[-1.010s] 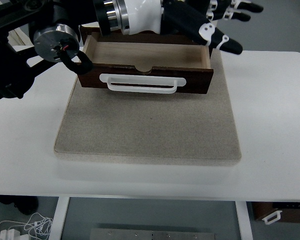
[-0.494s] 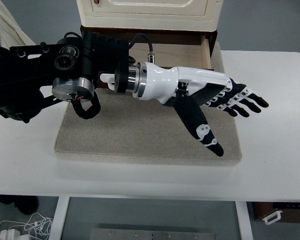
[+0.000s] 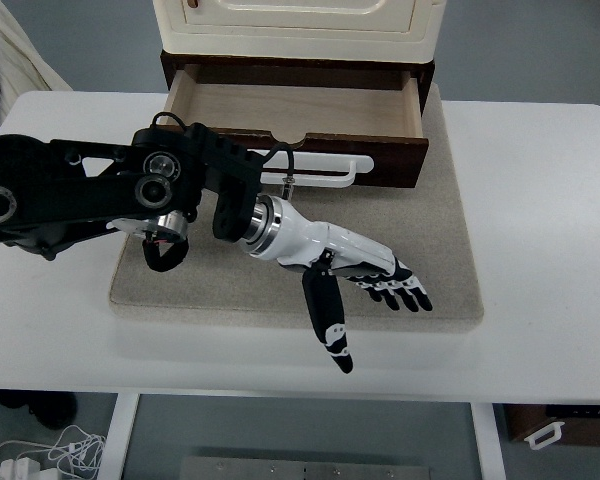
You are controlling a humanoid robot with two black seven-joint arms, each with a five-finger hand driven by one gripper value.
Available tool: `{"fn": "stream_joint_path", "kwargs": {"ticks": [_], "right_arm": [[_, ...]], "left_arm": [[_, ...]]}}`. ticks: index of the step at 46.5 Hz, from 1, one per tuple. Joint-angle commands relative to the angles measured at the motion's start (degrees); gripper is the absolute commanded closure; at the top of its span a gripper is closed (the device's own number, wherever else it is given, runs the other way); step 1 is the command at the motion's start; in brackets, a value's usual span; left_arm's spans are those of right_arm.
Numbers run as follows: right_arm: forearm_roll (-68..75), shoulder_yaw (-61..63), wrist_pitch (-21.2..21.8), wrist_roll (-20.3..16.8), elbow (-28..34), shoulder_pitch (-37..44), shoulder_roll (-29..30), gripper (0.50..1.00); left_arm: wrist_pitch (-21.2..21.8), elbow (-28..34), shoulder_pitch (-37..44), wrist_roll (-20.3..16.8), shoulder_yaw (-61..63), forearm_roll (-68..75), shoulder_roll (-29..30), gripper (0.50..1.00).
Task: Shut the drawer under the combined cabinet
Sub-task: 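Push the drawer front with the left hand toward the cabinet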
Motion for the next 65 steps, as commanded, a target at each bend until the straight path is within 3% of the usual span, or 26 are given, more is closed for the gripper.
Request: {"fn": "stream_joint_path", "kwargs": {"ticks": [1,24,36,65], "right_arm": [[0.0,0.0,0.0,0.0,0.0,-0.06,0.0,0.548],[0.0,0.0,-0.08,0.0,0.0,0.03,0.0,0.548],[0.0,0.0,0.0,0.0,0.0,0.03,0.0,0.548],[0.0,0.0,0.0,0.0,0.0,-0.06,0.0,0.548]], "left_arm": [[-3.24,1.15,0.0,1.07,0.11,1.0,0.11,0.501],[-5.18,7.56,-1.32,11.17,1.43,1.09,0.2,0.501],[-9.04,10.99,-3.87,11.35,1.52,1.0,0.28,0.501],[-9.93,18.82,-5.71,11.35,0.99,1.79,-0.24,0.501]]}}
